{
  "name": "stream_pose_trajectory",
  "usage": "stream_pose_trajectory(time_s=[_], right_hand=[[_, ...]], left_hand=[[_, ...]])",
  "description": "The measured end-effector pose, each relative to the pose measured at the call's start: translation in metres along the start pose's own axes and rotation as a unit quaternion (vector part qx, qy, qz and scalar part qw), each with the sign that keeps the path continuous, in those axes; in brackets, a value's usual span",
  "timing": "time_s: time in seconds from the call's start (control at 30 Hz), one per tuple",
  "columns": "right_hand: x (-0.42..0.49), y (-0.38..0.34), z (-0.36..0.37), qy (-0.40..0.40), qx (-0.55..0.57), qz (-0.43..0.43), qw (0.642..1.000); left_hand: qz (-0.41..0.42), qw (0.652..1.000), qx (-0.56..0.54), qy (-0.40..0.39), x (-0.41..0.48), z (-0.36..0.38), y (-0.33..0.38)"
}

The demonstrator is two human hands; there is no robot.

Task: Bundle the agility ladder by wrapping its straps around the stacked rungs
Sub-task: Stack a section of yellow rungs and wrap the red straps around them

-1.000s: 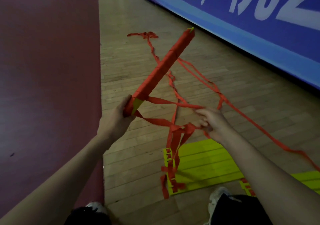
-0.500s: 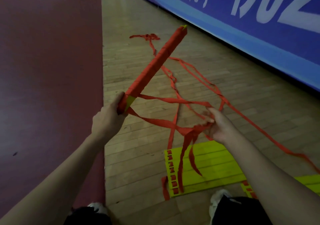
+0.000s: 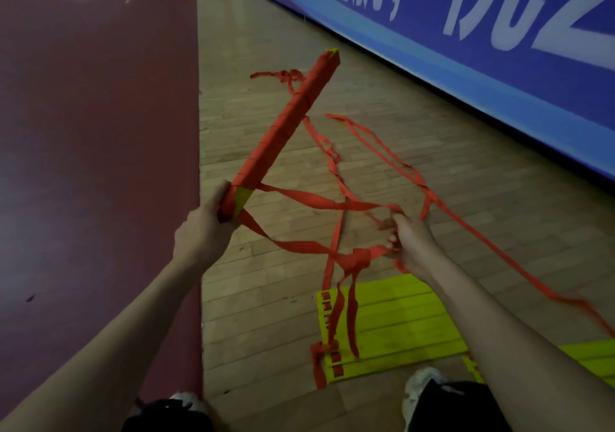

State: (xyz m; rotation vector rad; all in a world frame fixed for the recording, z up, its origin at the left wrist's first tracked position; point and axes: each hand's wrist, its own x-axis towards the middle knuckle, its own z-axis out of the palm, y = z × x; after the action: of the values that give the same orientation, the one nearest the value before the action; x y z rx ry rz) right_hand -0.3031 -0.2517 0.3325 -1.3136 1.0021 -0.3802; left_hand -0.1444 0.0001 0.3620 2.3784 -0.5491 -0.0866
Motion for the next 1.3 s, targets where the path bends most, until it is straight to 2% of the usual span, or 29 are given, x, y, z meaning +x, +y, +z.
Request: stream_pose_trajectory(time_s=[0.07,0.17,0.23,0.37,0.5,0.7,0.9,0.97,1.03,1.07,1.1,1.17,1.2,1.23,1.27,1.3], right_hand=[[-0.009,-0.007,0.013,-0.103,0.103,0.072,0.987],[-0.030,-0.016,0.037,-0.237,0.136,0.074,0.959],[-0.037,-0.021,0.049,-0.255,0.173,0.063,0.949],[-0.037,-0.027,0.050,-0.237,0.204,0.037,0.949],[-0.034,-0.026,0.045,-0.237,0.234,0.073,0.940],[-0.041,-0.038,0.044,-0.261,0.312,0.101,0.908],[-0.049,-0.036,0.051,-0.269,0.404,0.107,0.868],[-0.046,-0.039,0.047,-0.242,0.432,0.090,0.864],[-0.038,-0.042,0.035,-0.228,0.455,0.085,0.857],[-0.034,-0.043,0.028,-0.224,0.432,0.087,0.869],[-0.030,-0.043,0.022,-0.209,0.371,0.083,0.901],[-0.023,-0.034,0.014,-0.147,0.114,0.023,0.982],[-0.020,-0.027,0.012,-0.112,-0.054,-0.031,0.992],[-0.021,-0.022,0.013,-0.087,-0.196,-0.091,0.972],[-0.023,-0.019,0.015,-0.094,-0.290,-0.140,0.942],[-0.025,-0.017,0.016,-0.141,-0.347,-0.159,0.913]], left_hand=[[-0.017,0.986,-0.154,-0.054,-0.002,0.010,0.005],[-0.050,0.935,-0.324,-0.133,-0.011,0.021,0.022],[-0.055,0.904,-0.387,-0.174,-0.017,0.024,0.034],[-0.074,0.857,-0.464,-0.211,-0.022,0.031,0.042],[-0.053,0.824,-0.509,-0.243,-0.023,0.030,0.047],[-0.030,0.841,-0.473,-0.259,-0.023,0.035,0.042],[-0.046,0.818,-0.505,-0.272,-0.037,0.058,0.055],[-0.043,0.832,-0.486,-0.264,-0.033,0.056,0.052],[-0.013,0.864,-0.431,-0.258,-0.026,0.048,0.043],[0.003,0.878,-0.406,-0.251,-0.023,0.043,0.038],[0.009,0.889,-0.389,-0.240,-0.019,0.040,0.033],[0.007,0.900,-0.376,-0.219,-0.016,0.035,0.028],[0.007,0.903,-0.372,-0.213,-0.015,0.034,0.028],[0.007,0.908,-0.365,-0.207,-0.013,0.032,0.028],[0.008,0.914,-0.353,-0.199,-0.010,0.031,0.028],[0.009,0.923,-0.338,-0.185,-0.005,0.030,0.026]])
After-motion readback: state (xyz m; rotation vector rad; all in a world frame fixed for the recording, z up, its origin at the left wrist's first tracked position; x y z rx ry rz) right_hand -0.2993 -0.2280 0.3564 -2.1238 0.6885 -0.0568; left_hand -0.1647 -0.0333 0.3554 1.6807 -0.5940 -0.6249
